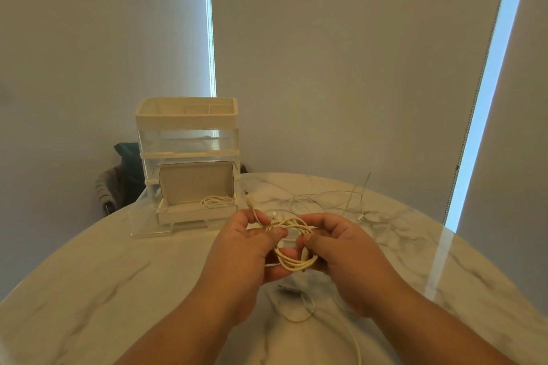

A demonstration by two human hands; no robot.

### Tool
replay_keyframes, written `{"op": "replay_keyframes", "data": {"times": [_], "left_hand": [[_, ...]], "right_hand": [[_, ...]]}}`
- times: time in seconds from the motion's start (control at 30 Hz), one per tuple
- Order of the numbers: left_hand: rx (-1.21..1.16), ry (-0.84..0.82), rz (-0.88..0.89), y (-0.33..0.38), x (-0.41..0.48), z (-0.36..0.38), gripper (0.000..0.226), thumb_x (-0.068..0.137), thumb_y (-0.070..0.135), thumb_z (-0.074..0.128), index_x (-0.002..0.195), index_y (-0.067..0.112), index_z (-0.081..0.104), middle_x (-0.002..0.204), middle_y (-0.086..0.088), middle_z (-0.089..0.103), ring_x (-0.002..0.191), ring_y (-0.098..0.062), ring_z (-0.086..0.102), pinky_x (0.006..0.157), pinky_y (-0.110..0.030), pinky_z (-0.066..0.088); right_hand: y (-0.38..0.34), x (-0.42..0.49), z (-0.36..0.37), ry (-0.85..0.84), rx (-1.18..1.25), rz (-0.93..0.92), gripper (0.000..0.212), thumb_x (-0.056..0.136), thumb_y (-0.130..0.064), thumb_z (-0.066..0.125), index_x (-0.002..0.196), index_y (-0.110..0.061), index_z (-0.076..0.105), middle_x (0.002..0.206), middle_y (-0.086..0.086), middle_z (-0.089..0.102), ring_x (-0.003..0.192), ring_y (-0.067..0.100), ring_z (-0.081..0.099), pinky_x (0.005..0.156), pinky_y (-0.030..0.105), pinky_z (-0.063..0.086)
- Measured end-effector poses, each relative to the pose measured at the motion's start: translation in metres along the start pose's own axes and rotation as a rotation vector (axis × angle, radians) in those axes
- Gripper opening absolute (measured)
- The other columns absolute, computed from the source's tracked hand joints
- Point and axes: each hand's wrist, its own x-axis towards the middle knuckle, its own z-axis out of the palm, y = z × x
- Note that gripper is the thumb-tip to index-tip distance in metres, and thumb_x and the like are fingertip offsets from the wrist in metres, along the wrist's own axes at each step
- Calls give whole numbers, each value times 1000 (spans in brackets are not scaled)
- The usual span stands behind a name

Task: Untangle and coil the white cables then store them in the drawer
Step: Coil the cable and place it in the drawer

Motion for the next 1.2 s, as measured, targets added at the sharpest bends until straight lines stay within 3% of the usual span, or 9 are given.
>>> {"op": "replay_keyframes", "data": {"times": [0.1,0.2,0.37,0.47,0.63,0.87,1.0,1.07,1.2], "left_hand": [[-31,21,-5,-1,2,0,11,93,-2,58,95,8,56,80,-13,73,63,-24,69,51,-33,57],[-47,10,-6,-4,3,0,12,92,-5,59,90,6,57,77,-11,70,64,-23,67,56,-36,58],[-10,-26,-11,-7,0,2,14,90,-4,62,85,8,59,78,-11,65,70,-24,67,61,-38,58],[37,-111,13,-6,-1,3,6,93,8,61,91,8,66,88,-11,70,83,-24,68,72,-39,57],[71,-228,40,3,-7,1,22,90,18,58,101,20,77,112,-3,71,102,-23,67,87,-45,52],[-43,-159,-84,-8,-7,12,19,92,-1,57,98,3,75,84,-18,69,81,-31,67,71,-35,55],[-3,-101,-23,-13,-3,10,35,87,-5,66,115,8,51,82,-20,71,80,-39,69,60,-35,55],[16,-94,-81,-14,-1,9,38,86,-3,68,116,6,47,80,-18,71,72,-31,67,54,-30,49],[98,-237,-181,-8,-2,6,15,92,4,62,106,2,57,79,-13,70,59,-17,62,45,-23,40]], "right_hand": [[-4,-2,0,-2,-21,9,30,91,3,59,100,-22,75,75,11,69,62,23,61,58,36,51],[-5,-4,2,-17,-23,41,38,95,-2,53,106,-32,75,67,5,61,55,16,53,52,33,47],[-4,-5,3,-24,-51,17,17,97,-26,61,94,-32,76,56,2,55,50,18,50,48,31,44],[-3,-3,0,73,-127,-15,17,97,-24,62,86,-29,75,53,1,60,47,17,50,45,30,41],[-4,-4,-4,158,-175,-70,15,98,-25,60,90,-27,73,55,7,58,44,19,48,45,30,41],[-2,-4,0,176,-162,-76,15,97,-24,60,89,-30,71,54,-1,60,48,15,54,48,32,44],[-5,-8,5,158,-126,-73,15,98,-21,60,90,-28,71,52,-2,58,47,13,52,45,29,43],[-7,-11,7,149,-113,-87,15,98,-19,60,91,-26,71,51,-3,57,46,13,51,44,29,42],[-9,-14,9,140,-116,-119,17,97,-20,61,88,-29,72,51,0,55,46,14,50,44,28,41]]}}
